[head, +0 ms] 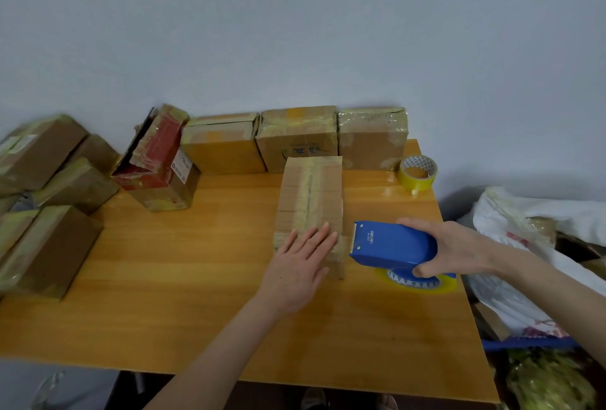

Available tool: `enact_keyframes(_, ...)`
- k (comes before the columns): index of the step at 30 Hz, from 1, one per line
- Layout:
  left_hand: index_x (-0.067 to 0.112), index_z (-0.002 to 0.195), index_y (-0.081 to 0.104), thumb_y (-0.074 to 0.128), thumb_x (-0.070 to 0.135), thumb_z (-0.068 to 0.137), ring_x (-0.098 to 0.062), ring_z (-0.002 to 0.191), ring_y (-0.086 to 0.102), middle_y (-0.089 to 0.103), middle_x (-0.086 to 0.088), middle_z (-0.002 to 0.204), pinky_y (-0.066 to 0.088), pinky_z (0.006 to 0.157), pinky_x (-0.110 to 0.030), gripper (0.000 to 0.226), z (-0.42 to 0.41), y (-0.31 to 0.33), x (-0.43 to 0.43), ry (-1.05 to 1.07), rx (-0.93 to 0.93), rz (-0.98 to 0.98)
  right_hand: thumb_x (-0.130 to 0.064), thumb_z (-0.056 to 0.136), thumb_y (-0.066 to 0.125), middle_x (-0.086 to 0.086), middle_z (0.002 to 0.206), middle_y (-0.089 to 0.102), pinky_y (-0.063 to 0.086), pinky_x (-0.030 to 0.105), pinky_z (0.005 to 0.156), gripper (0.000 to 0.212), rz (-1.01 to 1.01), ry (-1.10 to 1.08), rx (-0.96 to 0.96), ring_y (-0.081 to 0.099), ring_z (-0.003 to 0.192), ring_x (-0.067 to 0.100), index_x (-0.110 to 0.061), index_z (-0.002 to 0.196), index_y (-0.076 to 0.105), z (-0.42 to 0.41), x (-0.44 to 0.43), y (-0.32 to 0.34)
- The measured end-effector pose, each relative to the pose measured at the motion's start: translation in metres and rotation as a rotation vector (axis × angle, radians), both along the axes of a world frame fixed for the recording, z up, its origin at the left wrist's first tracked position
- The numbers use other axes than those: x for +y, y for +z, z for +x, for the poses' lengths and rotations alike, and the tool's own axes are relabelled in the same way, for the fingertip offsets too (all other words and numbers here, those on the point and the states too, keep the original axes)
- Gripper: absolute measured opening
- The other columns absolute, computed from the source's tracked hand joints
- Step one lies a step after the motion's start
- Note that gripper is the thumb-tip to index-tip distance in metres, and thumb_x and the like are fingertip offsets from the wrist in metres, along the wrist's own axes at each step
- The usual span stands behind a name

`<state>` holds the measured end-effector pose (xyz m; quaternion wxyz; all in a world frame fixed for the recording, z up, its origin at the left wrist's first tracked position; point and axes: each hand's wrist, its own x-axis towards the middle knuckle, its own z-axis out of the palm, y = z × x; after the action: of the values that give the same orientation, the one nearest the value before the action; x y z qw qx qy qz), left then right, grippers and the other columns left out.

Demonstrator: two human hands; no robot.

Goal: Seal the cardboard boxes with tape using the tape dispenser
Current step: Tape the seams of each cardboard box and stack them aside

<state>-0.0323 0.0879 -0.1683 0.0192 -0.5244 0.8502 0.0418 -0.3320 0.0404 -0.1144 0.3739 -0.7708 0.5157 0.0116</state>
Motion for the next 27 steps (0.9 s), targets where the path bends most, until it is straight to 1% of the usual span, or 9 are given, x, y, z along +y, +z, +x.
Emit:
enact_keyframes(2, 0.027, 0.153, 0.016, 0.024, 0.044, 0.096, -0.013, 0.146, 0.017, 0.017, 0.006, 0.159, 0.011, 0.118, -0.038, 0.06, 0.001, -0.003, -0.002, -0.006, 0.014, -0.019, -0.025, 0.076, 0.077, -0.02, 0.108, 0.054, 0.052, 0.023, 0.081, 0.072, 0.027, -0.014, -0.032, 0.059, 0.095, 0.005, -0.052, 0.125, 0.032, -0.011, 0.002, 0.003)
enact_keyframes(5, 0.028, 0.153, 0.015, 0.028, 0.044, 0.096, -0.013, 0.146, 0.017, 0.017, 0.006, 0.159, 0.015, 0.118, -0.04, 0.06, 0.003, -0.007, -0.001, -0.013, 0.026, -0.015, -0.028, 0.076, 0.076, -0.023, 0.108, 0.052, 0.047, 0.016, 0.075, 0.071, 0.057, -0.005, 0.042, 0.057, 0.094, 0.003, -0.055, 0.123, 0.03, -0.023, 0.005, 0.007)
enact_keyframes(7, 0.029, 0.152, 0.012, 0.029, 0.046, 0.096, -0.013, 0.146, 0.017, 0.016, 0.006, 0.159, 0.013, 0.119, -0.039, 0.061, 0.003, -0.006, -0.002, -0.011, 0.029, -0.029, -0.037, 0.075, 0.075, -0.023, 0.108, 0.053, 0.048, 0.019, 0.079, 0.073, 0.049, 0.025, 0.142, 0.057, 0.093, 0.003, -0.053, 0.13, 0.03, -0.018, 0.005, 0.006)
enact_keyframes(10, 0.029, 0.152, 0.013, 0.034, 0.046, 0.094, -0.012, 0.144, 0.023, 0.019, 0.006, 0.158, 0.008, 0.118, -0.034, 0.064, 0.001, -0.005, -0.002, -0.003, 0.041, -0.01, -0.049, 0.072, 0.071, -0.015, 0.116, 0.058, 0.052, 0.033, 0.085, 0.084, -0.04, 0.078, 0.271, 0.057, 0.102, 0.011, -0.045, 0.144, 0.027, 0.003, 0.002, -0.001)
enact_keyframes(15, 0.03, 0.152, 0.011, 0.032, 0.046, 0.093, -0.013, 0.144, 0.022, 0.02, 0.005, 0.159, 0.014, 0.118, -0.039, 0.064, 0.0, -0.005, -0.003, -0.022, 0.055, -0.009, -0.049, 0.077, 0.068, -0.01, 0.109, 0.055, 0.049, 0.03, 0.078, 0.082, -0.065, 0.142, 0.318, 0.056, 0.103, 0.017, -0.041, 0.147, 0.025, 0.034, -0.005, -0.007)
enact_keyframes(18, 0.032, 0.152, 0.011, 0.029, 0.047, 0.095, -0.012, 0.146, 0.014, 0.012, 0.007, 0.16, 0.007, 0.117, -0.039, 0.062, 0.0, -0.006, -0.004, -0.026, 0.041, 0.013, -0.046, 0.077, 0.069, -0.007, 0.118, 0.056, 0.051, 0.033, 0.086, 0.082, 0.002, 0.146, 0.329, 0.054, 0.107, 0.019, -0.04, 0.147, 0.027, 0.042, -0.014, -0.003)
enact_keyframes(21, 0.032, 0.153, 0.01, 0.026, 0.047, 0.095, -0.011, 0.146, 0.009, 0.007, 0.008, 0.16, 0.003, 0.117, -0.036, 0.062, 0.002, -0.007, -0.003, -0.02, 0.034, 0.007, -0.041, 0.076, 0.07, -0.006, 0.117, 0.056, 0.051, 0.035, 0.086, 0.076, 0.078, 0.136, 0.309, 0.054, 0.101, 0.019, -0.039, 0.142, 0.034, 0.048, -0.022, 0.002)
enact_keyframes(23, 0.034, 0.153, 0.007, 0.022, 0.048, 0.095, -0.009, 0.146, 0.003, 0.003, 0.009, 0.159, -0.002, 0.117, -0.034, 0.061, 0.003, -0.007, -0.002, -0.026, 0.04, 0.01, -0.043, 0.072, 0.071, -0.007, 0.112, 0.058, 0.051, 0.034, 0.084, 0.067, 0.152, 0.128, 0.254, 0.056, 0.096, 0.016, -0.038, 0.133, 0.043, 0.048, -0.025, 0.004)
enact_keyframes(27, 0.036, 0.15, -0.002, 0.008, 0.052, 0.09, -0.006, 0.145, -0.007, -0.009, 0.013, 0.157, -0.011, 0.115, -0.031, 0.063, 0.0, 0.0, -0.003, -0.021, 0.033, 0.02, -0.051, 0.056, 0.062, -0.013, 0.096, 0.058, 0.047, 0.029, 0.071, 0.06, 0.17, 0.13, 0.251, 0.056, 0.085, 0.009, -0.041, 0.113, 0.049, 0.045, -0.028, 0.008)
